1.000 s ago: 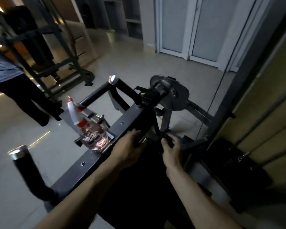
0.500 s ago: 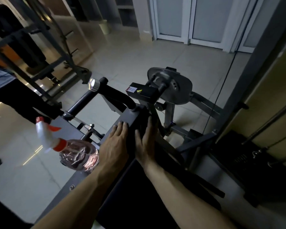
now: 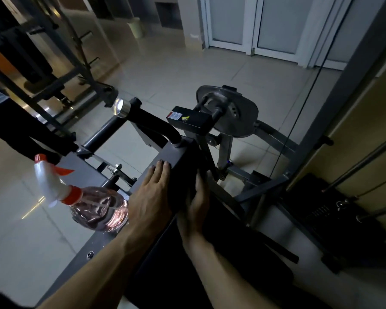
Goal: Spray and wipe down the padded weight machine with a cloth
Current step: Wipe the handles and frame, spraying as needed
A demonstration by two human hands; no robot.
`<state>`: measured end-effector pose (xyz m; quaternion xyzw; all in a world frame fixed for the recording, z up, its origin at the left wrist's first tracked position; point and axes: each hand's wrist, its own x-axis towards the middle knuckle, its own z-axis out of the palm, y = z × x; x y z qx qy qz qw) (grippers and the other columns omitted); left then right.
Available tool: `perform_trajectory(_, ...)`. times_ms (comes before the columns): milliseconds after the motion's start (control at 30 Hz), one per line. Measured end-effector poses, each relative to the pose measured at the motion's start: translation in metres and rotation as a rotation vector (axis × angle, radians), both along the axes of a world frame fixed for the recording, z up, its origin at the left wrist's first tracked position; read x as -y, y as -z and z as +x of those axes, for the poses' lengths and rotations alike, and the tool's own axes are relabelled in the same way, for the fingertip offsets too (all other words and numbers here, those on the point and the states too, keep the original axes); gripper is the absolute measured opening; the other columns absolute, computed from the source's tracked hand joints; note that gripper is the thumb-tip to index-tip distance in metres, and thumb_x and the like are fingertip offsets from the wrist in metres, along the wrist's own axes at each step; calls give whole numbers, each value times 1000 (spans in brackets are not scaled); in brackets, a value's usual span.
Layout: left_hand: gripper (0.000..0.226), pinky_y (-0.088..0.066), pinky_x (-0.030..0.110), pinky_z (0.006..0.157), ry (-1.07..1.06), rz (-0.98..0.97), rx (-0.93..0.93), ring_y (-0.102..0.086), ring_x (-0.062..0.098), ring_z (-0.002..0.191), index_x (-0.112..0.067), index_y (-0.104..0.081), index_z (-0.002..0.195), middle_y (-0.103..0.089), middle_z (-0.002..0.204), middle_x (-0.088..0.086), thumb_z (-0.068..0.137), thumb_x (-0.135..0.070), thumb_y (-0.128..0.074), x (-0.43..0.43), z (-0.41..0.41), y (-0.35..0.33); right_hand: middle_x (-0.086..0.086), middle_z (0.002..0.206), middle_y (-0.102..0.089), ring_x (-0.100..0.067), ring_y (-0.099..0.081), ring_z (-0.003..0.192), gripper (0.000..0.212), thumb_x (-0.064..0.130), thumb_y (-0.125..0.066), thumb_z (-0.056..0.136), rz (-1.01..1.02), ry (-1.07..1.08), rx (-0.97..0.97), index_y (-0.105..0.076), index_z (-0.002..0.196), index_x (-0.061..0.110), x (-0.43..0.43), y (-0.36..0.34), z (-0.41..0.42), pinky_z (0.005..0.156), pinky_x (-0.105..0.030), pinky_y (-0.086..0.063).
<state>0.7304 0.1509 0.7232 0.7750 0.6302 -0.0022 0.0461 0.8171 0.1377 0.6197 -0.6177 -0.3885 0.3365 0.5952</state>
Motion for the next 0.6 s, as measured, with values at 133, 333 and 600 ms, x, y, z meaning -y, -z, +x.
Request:
perform_trajectory(133,99,-37,36,120,16,-16,-8,-1,18,157,-20,4,163,3,170,-1,93,-29,-65,0,-1,-1,1,172,-18,-10,-14,158,61,30,-54,108,20,-56,-29,-28,163,23,-8,-5,2,127,-24,-19)
perform_trajectory(333,91,-33,37,119,18,-11,10,1,19,157,-21,5,163,7,168,-2,99,-33,-59,-2,-3,2,-13,151,-52,-24,-48,141,44,26,-55,107,-108,39,-215,-53,147,8,-91,-26,50,106,-15,-35)
perform_trajectory(600,100,-30,38,121,11,-44,-24,2,21,158,-19,6,163,8,170,1,95,-31,-65,-1,1,-3,3,155,-51,-8,-49,140,51,37,-53,105,-56,-28,-161,-47,153,23,21,-7,-9,113,-28,-44)
